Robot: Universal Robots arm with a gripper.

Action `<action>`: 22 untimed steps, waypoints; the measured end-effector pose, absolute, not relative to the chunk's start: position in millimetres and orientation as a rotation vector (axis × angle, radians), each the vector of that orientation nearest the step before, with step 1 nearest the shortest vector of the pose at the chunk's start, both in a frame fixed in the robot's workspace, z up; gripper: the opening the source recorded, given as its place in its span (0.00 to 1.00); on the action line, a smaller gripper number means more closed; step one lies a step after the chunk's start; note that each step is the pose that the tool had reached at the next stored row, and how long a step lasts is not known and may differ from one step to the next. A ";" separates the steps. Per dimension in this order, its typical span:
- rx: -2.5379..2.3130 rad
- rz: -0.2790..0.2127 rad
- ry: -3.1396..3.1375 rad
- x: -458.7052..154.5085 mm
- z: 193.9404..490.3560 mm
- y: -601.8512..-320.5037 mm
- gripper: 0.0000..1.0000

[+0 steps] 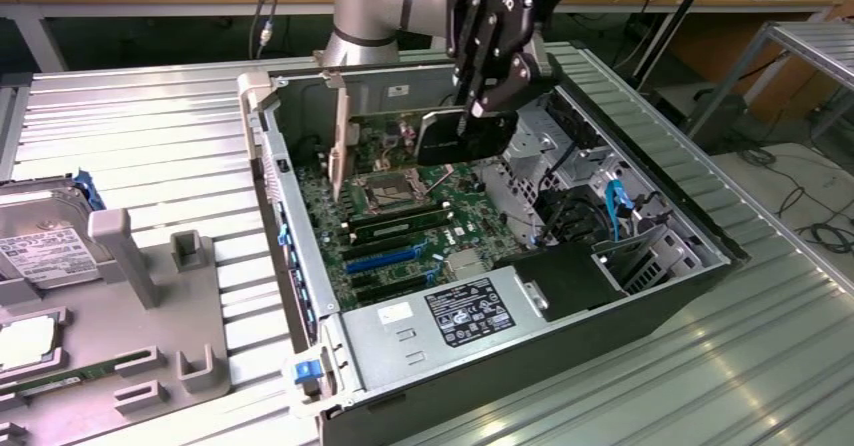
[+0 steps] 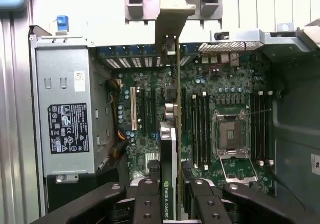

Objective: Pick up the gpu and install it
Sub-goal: 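Insert the gpu into the slot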

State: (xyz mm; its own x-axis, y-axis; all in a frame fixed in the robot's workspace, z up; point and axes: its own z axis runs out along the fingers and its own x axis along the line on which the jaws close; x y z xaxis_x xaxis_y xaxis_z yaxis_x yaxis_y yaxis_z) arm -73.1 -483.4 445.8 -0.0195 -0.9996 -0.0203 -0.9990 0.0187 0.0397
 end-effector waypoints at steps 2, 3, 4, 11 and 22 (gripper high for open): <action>2.237 -0.066 -2.184 -73.1 445.7 -483.4 0.27; 2.265 -0.066 -2.154 -73.1 445.8 -483.4 0.27; 2.267 -0.066 -2.152 -73.1 445.8 -483.4 0.27; 2.222 -0.066 -2.200 -72.9 444.7 -482.8 0.27; 2.186 -0.066 -2.237 -73.0 429.3 -470.4 0.27</action>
State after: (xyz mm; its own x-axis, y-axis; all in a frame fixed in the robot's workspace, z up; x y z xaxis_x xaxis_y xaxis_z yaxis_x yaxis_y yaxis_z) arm -73.0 -470.4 429.3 -0.0235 -0.9995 -0.0202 -0.9990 0.0227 0.0388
